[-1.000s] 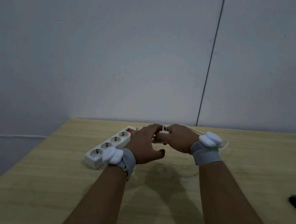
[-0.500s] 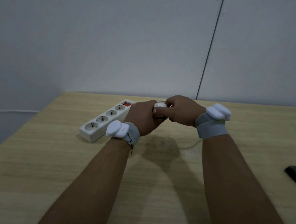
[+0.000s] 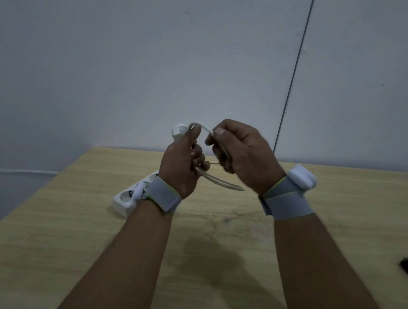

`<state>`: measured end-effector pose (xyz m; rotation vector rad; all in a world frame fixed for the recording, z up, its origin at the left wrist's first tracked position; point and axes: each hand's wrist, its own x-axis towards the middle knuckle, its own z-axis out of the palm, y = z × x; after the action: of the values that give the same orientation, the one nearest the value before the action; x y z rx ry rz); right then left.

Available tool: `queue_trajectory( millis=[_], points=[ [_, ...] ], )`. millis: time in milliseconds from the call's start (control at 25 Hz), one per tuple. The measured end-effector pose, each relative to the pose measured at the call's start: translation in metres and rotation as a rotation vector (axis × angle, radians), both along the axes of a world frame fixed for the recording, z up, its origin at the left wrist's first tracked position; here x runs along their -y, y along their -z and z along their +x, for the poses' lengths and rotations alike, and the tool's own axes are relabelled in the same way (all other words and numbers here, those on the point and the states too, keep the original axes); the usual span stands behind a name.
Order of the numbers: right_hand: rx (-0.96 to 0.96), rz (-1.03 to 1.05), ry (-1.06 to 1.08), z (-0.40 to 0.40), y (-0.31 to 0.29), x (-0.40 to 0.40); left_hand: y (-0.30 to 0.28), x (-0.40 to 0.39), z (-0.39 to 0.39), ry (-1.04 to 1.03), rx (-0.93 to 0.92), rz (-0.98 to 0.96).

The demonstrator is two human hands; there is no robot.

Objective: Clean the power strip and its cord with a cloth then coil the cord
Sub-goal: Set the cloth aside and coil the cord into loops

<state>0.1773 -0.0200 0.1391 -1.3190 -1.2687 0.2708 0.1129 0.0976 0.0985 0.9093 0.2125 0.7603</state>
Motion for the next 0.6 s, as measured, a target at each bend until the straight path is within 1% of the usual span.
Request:
queue_trajectory(
  millis=[40,120,240,280,360,440,520,600],
  points=[
    [0.081,-0.007,0.029,-0.006,0.002,-0.003,-0.002,0.001,-0.003,0.079,0.035,-0.057],
    [0.291,-0.03,0.142,-0.012,0.007,-0.008,-0.003,0.002,-0.011,0.206,0.11,-0.087],
    [0.462,-0.069,0.221,-0.015,0.011,-0.013,-0.006,0.01,-0.016,0.296,0.234,-0.079],
    [0.51,-0.089,0.238,-0.016,0.012,-0.014,-0.006,0.013,-0.014,0.278,0.237,-0.068],
    [0.578,-0.111,0.283,-0.016,0.015,-0.015,-0.006,0.015,-0.009,0.193,0.174,-0.04],
    [0.596,-0.118,0.312,-0.016,0.015,-0.014,-0.005,0.01,-0.006,0.109,0.139,-0.086],
    [0.607,-0.145,0.363,-0.014,0.014,-0.012,-0.007,-0.003,-0.009,-0.008,0.199,-0.184],
    [0.632,-0.249,0.44,-0.009,0.016,-0.01,-0.01,-0.019,-0.017,-0.095,0.304,-0.274]
  ],
)
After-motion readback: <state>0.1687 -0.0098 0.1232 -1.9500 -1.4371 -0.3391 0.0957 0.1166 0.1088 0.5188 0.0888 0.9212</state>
